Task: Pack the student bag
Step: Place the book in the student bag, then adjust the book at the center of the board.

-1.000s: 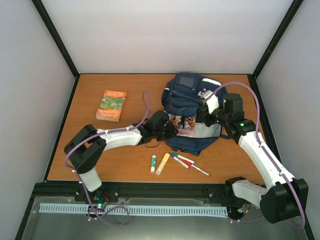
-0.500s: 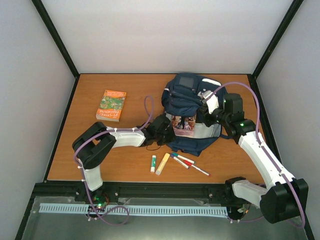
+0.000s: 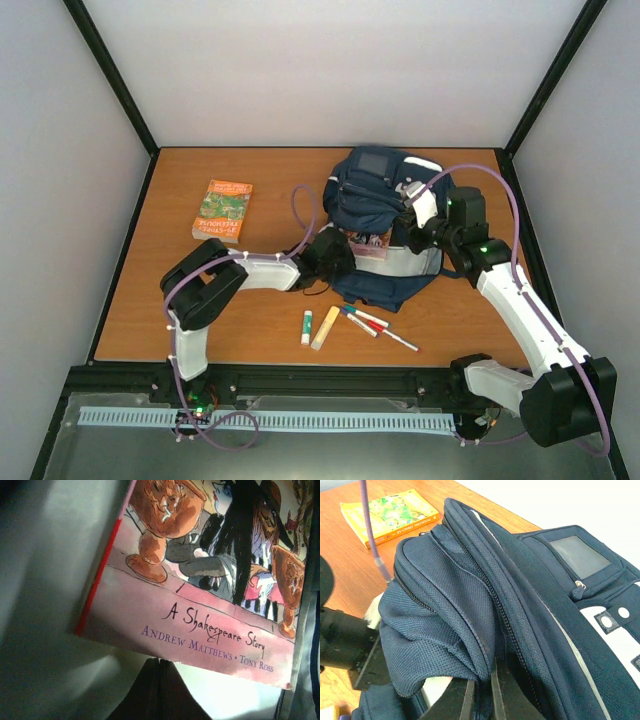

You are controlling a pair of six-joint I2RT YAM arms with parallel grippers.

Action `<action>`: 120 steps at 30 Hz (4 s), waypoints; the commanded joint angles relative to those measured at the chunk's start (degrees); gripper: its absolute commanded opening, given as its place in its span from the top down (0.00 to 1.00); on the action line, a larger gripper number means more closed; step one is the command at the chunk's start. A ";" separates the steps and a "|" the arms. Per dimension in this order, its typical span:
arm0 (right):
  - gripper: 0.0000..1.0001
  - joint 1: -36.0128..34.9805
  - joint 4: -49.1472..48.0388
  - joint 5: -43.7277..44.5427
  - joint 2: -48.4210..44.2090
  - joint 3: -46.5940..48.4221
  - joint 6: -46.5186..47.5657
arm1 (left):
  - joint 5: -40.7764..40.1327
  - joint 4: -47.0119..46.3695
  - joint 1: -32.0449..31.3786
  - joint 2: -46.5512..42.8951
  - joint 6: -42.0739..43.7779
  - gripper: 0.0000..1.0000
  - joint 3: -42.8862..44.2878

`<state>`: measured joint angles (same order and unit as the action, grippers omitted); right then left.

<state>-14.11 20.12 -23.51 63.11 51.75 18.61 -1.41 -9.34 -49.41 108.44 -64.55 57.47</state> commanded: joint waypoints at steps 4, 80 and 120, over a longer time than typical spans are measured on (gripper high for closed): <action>0.97 0.08 -5.53 -4.62 -0.94 0.64 0.32 | -3.98 -6.27 -0.50 6.78 1.45 0.99 7.97; 0.50 0.74 22.52 -8.11 4.35 -2.09 18.29 | 4.05 36.18 21.91 -51.28 9.95 0.11 -23.23; 0.35 0.75 15.70 -13.44 0.54 -5.74 16.18 | 3.59 57.41 54.06 28.87 42.85 0.00 69.10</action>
<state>-13.17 36.99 -36.99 63.59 46.65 33.65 -0.51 43.44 4.71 133.45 -31.18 117.10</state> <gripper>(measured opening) 0.647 0.998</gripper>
